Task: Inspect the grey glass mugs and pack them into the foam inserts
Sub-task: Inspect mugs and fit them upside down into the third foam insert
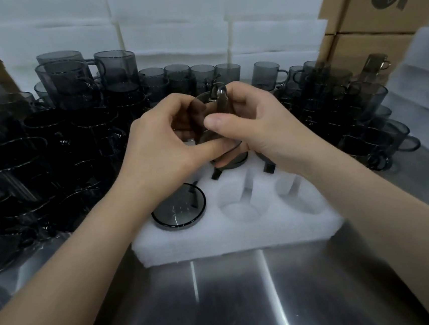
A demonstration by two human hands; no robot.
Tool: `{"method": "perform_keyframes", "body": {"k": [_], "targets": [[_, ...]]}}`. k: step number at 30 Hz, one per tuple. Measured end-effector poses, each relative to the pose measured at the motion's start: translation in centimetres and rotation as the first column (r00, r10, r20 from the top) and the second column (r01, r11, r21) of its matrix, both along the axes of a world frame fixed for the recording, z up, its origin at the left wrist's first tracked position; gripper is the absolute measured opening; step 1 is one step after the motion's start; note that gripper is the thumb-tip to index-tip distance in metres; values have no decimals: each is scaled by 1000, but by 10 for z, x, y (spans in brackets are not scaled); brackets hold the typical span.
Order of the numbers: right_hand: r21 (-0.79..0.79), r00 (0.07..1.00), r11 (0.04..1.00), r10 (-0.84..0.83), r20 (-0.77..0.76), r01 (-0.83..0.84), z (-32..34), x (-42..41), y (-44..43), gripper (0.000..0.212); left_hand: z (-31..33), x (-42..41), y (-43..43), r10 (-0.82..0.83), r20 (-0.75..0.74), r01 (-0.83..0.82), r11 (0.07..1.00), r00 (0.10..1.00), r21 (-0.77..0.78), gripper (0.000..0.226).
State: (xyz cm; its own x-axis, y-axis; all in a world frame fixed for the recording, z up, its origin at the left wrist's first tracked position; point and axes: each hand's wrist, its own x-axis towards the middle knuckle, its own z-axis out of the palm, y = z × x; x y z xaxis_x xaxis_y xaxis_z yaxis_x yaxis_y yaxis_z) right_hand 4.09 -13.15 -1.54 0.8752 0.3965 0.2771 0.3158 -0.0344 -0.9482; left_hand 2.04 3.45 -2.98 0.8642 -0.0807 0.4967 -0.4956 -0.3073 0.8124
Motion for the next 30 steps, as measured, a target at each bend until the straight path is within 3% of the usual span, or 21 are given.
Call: {"method": "perform_keyframes", "body": {"k": [3,7,13,17,23,26,30], "targets": [[25,999,1000,13,48,-14,0,-1,2,28,0,1,1,-6,15,7,999,1000,-34,60],[14,996,998,58,68,-59,0,-1,3,47,0,4,4,-36,22,37,999,999,-31,78],[-18,996,996,86,32,-85,0,-3,0,26,2,3,4,-60,51,62,997,997,-40,48],[9,982,987,163,-95,-163,3,-1,-3,53,3,0,4,-93,31,96,989,995,-113,33],[72,927,937,349,-137,-342,4,2,-12,50,3,0,3,-103,31,107,980,994,-169,26],[102,925,932,358,-129,-347,1,4,-12,57,3,0,4,-101,56,108,983,993,-147,24],[146,914,925,372,-163,-350,2,9,-14,49,3,-1,3,-114,105,129,981,988,-147,31]]}}
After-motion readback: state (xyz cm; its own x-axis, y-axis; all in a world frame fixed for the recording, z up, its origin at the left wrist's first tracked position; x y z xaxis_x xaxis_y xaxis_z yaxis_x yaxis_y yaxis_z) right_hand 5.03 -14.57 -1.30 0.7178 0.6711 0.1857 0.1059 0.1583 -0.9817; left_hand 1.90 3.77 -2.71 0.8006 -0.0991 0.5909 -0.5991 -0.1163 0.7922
